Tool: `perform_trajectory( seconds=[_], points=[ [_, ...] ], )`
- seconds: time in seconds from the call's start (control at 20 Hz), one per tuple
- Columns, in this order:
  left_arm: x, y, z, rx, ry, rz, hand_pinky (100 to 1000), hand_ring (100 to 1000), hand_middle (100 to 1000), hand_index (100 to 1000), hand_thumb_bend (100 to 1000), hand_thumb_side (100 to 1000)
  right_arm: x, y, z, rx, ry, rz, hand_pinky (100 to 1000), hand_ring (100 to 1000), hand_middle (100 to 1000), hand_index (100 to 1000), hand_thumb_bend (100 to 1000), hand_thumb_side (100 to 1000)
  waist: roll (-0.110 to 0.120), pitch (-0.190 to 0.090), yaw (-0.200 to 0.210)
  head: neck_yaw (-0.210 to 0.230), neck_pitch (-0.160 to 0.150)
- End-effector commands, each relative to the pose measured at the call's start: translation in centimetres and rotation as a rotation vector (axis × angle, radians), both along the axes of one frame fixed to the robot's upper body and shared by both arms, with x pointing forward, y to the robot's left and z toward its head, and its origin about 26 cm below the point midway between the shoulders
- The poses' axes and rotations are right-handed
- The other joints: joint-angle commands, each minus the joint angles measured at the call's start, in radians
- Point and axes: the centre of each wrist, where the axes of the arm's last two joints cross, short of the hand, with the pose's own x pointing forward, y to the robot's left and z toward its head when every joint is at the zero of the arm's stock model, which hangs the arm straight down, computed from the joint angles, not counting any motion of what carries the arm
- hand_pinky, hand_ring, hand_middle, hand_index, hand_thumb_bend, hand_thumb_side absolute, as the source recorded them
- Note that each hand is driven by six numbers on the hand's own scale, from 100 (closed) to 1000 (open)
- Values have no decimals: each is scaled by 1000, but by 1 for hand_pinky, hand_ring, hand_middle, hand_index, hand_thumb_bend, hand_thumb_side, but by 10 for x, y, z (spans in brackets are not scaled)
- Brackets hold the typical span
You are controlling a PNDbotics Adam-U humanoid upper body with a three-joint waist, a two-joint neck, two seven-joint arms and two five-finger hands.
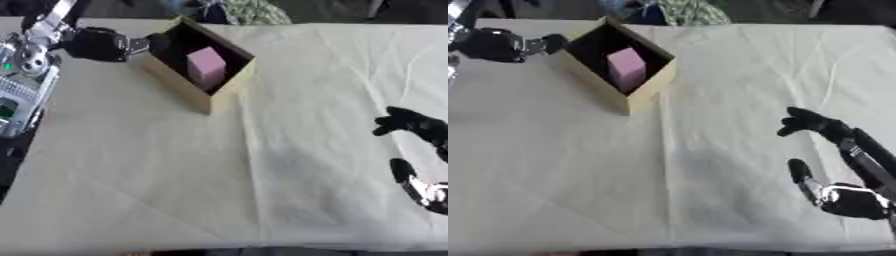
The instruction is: Pick up objects on the table and place them in the box.
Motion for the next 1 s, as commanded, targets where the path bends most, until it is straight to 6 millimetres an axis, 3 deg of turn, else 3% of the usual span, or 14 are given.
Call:
perform_trajectory(
  seconds=[0.05, 0.35, 1.0],
  points=[
    [-11, 6, 2, 6, -1, -8, 714, 581, 570, 723, 659, 389, 0, -5, 10, -15, -35, -14, 888, 877, 717, 1000, 100, 489, -3, -11, 2, -8, -11],
    [-17, 8, -22, -23, 79, -3, 704, 568, 556, 708, 639, 398, 0, -4, 9, 8, -42, -21, 882, 868, 706, 1000, 100, 484, -7, -13, 10, -6, -8],
    [-20, 0, -38, -12, 142, -57, 691, 543, 527, 685, 621, 409, 0, -2, 9, 32, -44, -11, 883, 867, 698, 1000, 100, 437, -5, -12, 9, -8, -4]
  ],
)
